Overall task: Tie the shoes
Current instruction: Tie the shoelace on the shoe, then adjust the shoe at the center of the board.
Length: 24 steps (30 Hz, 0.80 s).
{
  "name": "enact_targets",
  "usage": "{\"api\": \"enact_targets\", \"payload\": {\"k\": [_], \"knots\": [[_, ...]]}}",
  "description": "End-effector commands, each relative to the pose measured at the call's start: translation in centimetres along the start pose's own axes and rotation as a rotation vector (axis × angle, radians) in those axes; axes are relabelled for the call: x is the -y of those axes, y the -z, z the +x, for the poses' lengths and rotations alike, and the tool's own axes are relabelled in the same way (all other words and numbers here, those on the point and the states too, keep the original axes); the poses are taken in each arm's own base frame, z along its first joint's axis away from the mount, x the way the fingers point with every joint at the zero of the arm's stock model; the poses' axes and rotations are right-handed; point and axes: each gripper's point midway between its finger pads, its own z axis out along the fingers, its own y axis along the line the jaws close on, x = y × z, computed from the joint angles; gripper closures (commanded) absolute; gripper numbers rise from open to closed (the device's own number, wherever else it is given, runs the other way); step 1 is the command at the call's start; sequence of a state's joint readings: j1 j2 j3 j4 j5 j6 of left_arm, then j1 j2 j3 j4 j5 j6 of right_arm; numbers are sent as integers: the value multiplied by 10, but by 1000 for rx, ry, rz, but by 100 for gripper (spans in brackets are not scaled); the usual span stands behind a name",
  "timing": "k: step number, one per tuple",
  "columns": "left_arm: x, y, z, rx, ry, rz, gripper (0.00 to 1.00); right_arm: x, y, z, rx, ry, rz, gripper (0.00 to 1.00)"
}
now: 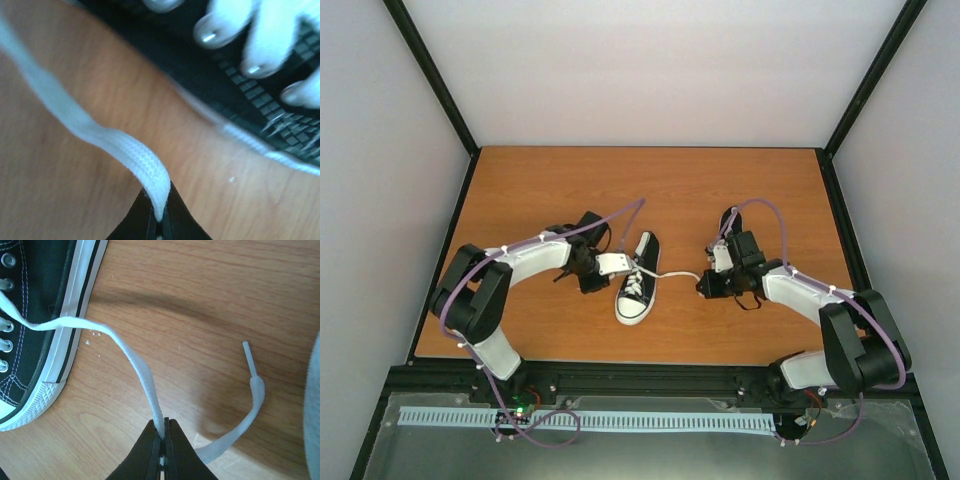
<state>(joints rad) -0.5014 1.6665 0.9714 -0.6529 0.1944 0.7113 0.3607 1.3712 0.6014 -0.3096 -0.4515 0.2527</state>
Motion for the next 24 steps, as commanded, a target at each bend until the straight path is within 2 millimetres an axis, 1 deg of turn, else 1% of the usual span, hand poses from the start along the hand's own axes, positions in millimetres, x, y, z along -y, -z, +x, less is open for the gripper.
{"api": "enact_targets", "payload": {"k": [1,3,6,9,11,17,21,24], "knots": [[32,-9,-20,27,-60,95,99,-8,-1,-8,15,35,13,97],[45,-9,-29,49,-90,125,99,-8,-2,-7,9,39,22,97],[56,-5,-41,82,-105,162,99,-10,-2,-8,12,43,15,97],[70,-4,-47,93,-148,185,99,-11,-1,-8,13,50,13,97],[76,-4,-49,96,-166,191,99,-11,0,-7,10,54,14,97],[75,1,-53,108,-174,189,99,-13,1,-6,11,57,6,97],[75,12,-56,122,-184,179,99,-15,3,-9,14,67,3,97],[67,23,-55,117,-185,120,99,-17,4,-11,9,73,-3,97]]}}
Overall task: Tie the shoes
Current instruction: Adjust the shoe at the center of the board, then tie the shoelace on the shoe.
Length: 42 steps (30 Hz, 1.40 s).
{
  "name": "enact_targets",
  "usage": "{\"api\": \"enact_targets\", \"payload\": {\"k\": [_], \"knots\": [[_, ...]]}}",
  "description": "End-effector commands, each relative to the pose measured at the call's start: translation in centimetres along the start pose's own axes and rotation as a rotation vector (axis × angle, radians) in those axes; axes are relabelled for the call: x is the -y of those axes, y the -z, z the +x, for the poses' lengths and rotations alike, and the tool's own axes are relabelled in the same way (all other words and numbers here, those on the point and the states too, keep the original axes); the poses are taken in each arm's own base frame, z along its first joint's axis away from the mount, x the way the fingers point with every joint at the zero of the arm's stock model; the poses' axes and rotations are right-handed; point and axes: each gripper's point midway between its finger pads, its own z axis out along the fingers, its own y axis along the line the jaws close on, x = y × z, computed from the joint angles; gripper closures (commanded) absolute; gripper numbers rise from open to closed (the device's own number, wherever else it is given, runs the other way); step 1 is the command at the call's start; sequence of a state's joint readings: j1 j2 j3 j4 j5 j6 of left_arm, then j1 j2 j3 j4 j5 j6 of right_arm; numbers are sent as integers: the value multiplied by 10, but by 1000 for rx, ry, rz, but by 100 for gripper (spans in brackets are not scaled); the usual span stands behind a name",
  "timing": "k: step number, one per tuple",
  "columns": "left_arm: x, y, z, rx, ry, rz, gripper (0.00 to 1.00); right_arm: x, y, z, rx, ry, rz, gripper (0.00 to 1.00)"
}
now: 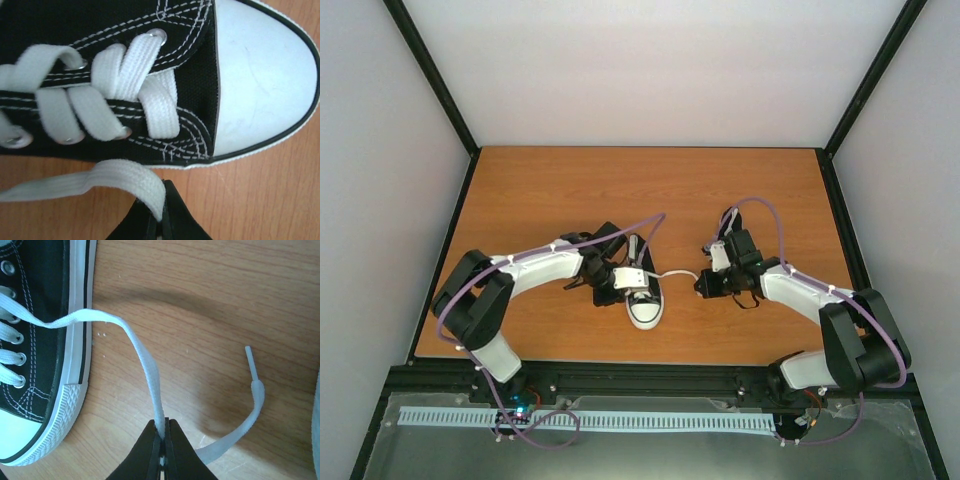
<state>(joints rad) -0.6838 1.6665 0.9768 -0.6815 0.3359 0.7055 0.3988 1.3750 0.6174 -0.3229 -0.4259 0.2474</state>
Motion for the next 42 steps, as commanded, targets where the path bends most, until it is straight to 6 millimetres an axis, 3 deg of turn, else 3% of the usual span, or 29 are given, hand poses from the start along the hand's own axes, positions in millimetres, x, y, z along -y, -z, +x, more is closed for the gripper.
{"api": "enact_targets", "payload": {"k": [1,6,11,16,23,29,33,37,40,42], "knots": [[-8,32,-17,44,-25,-85,99,-11,8,-13,22,41,-16,97],[-33,53,4,38,78,-178,99,-16,18,-17,70,58,-30,97],[-59,60,41,-23,213,-256,99,3,17,-20,122,-6,28,97],[-63,59,55,-31,237,-290,99,21,6,-7,87,-57,57,97],[-109,70,107,-154,376,-470,99,38,8,13,102,-152,68,97],[-125,61,138,-208,400,-547,99,50,13,24,125,-252,18,97],[-147,59,145,-230,421,-604,99,57,17,29,139,-307,-11,97],[-153,58,147,-251,425,-618,99,55,17,31,132,-307,-39,97],[-149,62,141,-226,427,-594,99,43,14,30,105,-298,-119,97],[-130,68,122,-151,404,-495,99,34,13,27,80,-307,-175,97]]}}
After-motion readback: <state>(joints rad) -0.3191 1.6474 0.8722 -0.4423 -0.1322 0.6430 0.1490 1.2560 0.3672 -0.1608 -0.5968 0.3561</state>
